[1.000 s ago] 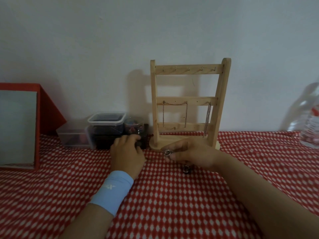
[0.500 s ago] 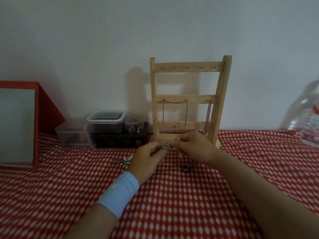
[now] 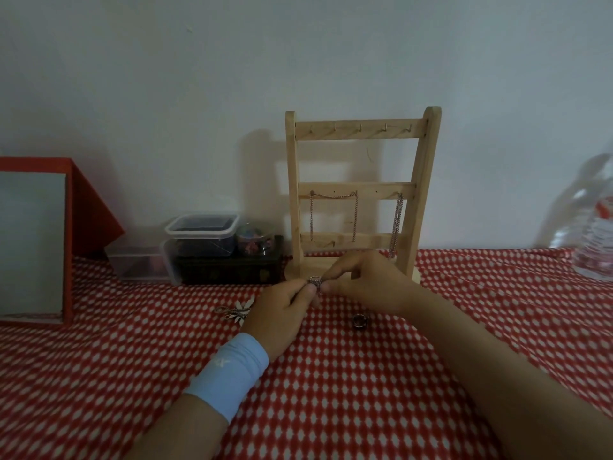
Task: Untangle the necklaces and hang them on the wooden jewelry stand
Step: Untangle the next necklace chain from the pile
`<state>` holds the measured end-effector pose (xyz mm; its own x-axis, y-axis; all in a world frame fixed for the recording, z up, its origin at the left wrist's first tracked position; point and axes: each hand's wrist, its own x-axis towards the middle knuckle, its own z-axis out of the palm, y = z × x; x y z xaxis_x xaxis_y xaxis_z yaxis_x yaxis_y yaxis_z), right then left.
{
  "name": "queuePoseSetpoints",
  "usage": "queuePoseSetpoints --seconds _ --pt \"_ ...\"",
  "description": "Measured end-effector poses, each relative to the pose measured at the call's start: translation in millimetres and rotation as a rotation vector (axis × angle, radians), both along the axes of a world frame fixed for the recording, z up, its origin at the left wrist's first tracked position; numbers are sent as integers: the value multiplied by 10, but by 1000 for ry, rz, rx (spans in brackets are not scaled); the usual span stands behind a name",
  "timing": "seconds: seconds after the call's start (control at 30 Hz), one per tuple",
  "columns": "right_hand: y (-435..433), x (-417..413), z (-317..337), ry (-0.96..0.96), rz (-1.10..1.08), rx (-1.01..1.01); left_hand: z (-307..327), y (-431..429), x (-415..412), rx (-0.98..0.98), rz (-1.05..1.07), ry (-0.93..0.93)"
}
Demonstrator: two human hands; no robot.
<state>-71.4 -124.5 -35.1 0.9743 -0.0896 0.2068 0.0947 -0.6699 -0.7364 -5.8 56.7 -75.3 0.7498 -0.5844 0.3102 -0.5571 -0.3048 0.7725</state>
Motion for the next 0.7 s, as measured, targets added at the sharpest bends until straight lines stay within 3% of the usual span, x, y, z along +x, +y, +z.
queuePoseSetpoints --seconds 0.13,0.33,0.5,0.7 --pt "37 -15 -3 23 -27 157 9 9 -6 -5 19 -34" --pt "96 -43 20 46 -50 194 2 22 -7 7 39 -126" --pt "144 -9 -3 75 -150 408 -39 34 40 26 63 -312" --pt "163 -12 -1 105 -182 437 18 12 25 -96 156 -401"
